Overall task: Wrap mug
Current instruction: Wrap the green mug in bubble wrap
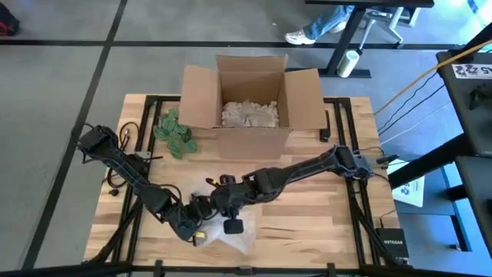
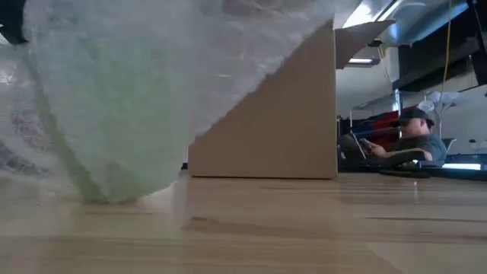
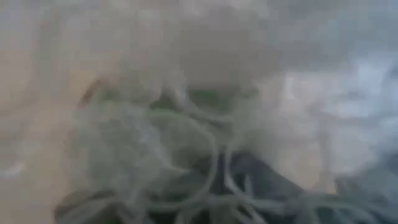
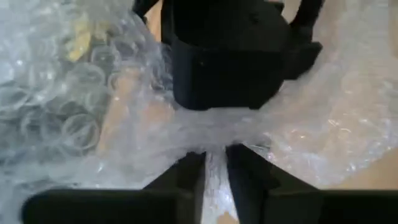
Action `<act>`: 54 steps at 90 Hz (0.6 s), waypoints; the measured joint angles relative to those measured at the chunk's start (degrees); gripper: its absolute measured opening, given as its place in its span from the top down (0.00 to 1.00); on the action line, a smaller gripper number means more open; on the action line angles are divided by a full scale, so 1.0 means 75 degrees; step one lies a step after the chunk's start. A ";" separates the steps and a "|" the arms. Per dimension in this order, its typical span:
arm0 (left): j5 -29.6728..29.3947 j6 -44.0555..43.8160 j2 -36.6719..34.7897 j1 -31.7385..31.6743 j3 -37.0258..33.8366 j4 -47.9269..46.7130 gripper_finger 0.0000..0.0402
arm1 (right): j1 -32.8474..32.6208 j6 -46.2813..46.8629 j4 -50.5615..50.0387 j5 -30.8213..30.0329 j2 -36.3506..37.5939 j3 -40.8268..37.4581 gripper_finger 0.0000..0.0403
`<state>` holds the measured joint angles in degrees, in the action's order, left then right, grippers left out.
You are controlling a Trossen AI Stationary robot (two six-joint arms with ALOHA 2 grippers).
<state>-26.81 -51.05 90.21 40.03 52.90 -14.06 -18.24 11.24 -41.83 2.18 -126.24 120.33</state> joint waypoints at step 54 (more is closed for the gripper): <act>0.0009 0.0055 -0.0003 -0.0003 0.0003 -0.0052 1.00 | 0.0041 0.0070 -0.1311 -0.0059 -0.0054 0.0000 0.52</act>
<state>-26.74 -50.63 90.19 40.01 52.93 -14.46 -17.93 11.77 -51.67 1.74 -126.64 120.33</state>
